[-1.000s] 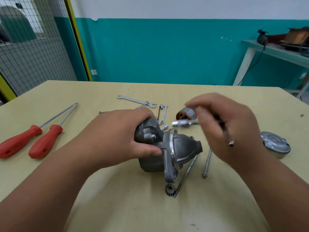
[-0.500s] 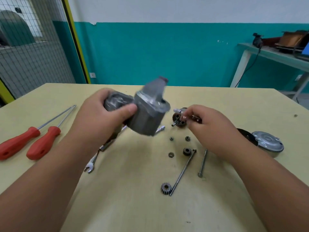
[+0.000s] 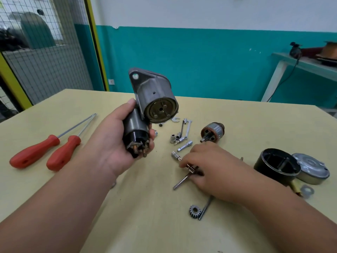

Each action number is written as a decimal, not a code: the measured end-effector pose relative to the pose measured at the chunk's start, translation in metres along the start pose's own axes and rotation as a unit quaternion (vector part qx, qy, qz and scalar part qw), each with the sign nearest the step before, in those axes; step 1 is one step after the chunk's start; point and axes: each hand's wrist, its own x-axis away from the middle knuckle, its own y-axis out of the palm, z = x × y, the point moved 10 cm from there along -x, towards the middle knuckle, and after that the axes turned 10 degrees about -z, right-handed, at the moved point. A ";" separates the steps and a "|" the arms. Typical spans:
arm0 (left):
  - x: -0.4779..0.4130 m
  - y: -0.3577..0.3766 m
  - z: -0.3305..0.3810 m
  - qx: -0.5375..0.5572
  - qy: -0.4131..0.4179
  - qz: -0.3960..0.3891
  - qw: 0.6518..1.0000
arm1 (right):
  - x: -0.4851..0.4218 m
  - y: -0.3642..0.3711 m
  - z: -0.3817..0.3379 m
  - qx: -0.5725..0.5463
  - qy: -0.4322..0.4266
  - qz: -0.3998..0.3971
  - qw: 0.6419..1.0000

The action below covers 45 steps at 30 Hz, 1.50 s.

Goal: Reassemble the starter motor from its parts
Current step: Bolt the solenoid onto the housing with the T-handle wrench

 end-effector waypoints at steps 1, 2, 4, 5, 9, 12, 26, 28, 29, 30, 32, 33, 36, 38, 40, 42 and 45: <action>-0.001 0.001 -0.003 0.004 -0.011 -0.006 1.000 | 0.000 0.001 0.000 0.006 0.003 -0.005 1.000; -0.001 0.003 -0.006 0.006 -0.024 -0.012 1.000 | 0.001 -0.002 0.001 0.001 0.004 0.006 1.000; -0.001 0.007 -0.012 0.008 -0.054 -0.028 0.998 | 0.009 -0.022 0.006 -0.054 0.013 0.093 0.994; -0.001 0.010 -0.014 0.009 -0.070 -0.041 0.997 | 0.017 -0.036 0.011 -0.092 0.020 0.160 0.983; 0.005 0.021 -0.027 -0.018 -0.145 -0.108 0.983 | 0.043 -0.071 0.013 -0.122 0.003 0.326 0.937; 0.015 0.034 -0.046 -0.075 -0.205 -0.163 0.962 | 0.044 -0.073 0.006 -0.138 -0.032 0.326 0.935; 0.009 0.051 0.009 -0.593 0.151 -0.220 0.759 | 0.039 -0.054 0.028 -0.456 0.000 0.274 0.847; 0.012 0.060 0.009 -0.625 0.197 -0.223 0.722 | 0.035 -0.049 0.025 -0.448 0.003 0.257 0.856; 0.012 0.061 0.008 -0.595 0.198 -0.224 0.746 | 0.033 -0.046 0.023 -0.453 0.002 0.253 0.855; 0.009 0.058 0.007 -0.544 0.197 -0.212 0.787 | 0.031 -0.043 0.023 -0.469 0.000 0.252 0.846; 0.009 0.049 0.008 -0.445 0.218 -0.168 0.852 | 0.028 -0.038 0.022 -0.501 -0.008 0.247 0.829; 0.010 0.048 0.010 -0.425 0.232 -0.144 0.863 | 0.026 -0.036 0.020 -0.511 -0.014 0.241 0.825; 0.011 0.040 0.013 -0.406 0.242 -0.091 0.876 | 0.022 -0.032 0.015 -0.523 -0.034 0.220 0.823; 0.008 0.033 0.009 -0.345 0.210 -0.073 0.912 | 0.022 -0.033 0.015 -0.536 -0.039 0.214 0.816; 0.003 0.024 -0.002 -0.204 0.163 -0.060 0.963 | 0.025 -0.034 0.021 -0.567 -0.025 0.222 0.793; 0.003 0.013 0.001 -0.122 0.163 -0.017 0.979 | 0.030 -0.036 0.031 -0.569 -0.004 0.246 0.784; 0.012 0.007 0.031 -0.149 0.240 0.032 0.959 | 0.035 -0.037 0.039 -0.563 0.024 0.271 0.781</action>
